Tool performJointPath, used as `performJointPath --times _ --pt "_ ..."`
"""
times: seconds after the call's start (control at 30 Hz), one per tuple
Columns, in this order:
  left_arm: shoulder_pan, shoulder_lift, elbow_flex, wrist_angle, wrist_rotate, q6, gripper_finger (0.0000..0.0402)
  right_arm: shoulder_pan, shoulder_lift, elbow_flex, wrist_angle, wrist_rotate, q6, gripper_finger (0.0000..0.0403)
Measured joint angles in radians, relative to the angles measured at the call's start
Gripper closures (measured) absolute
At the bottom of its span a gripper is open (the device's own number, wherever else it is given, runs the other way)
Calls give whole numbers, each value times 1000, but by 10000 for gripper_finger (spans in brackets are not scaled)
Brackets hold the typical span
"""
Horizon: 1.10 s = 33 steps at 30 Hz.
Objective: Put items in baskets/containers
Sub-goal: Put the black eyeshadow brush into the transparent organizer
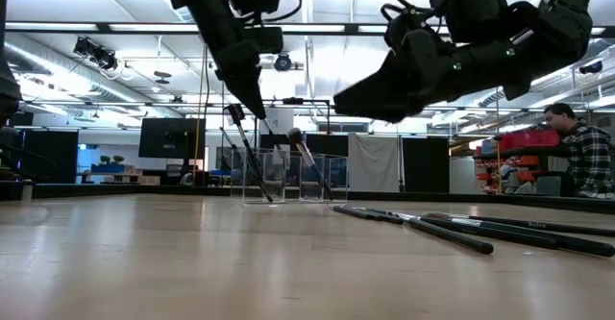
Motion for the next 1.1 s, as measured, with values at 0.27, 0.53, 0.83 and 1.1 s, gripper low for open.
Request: performJointPath --times 0.27,0.53,0.83,1.1 --pt "8 37 -1 5 -9 6 319 133 0 0 -162 128 71 206" --pt "-8 24 6 33 -11 6 276 287 -12 0 -359 218 345 213" --pt "-24 24 6 50 -11 2 272 420 -113 0 -573 354 468 211" --pt "-24 24 6 62 -10 -12 273 515 -162 -19 -846 574 744 211"
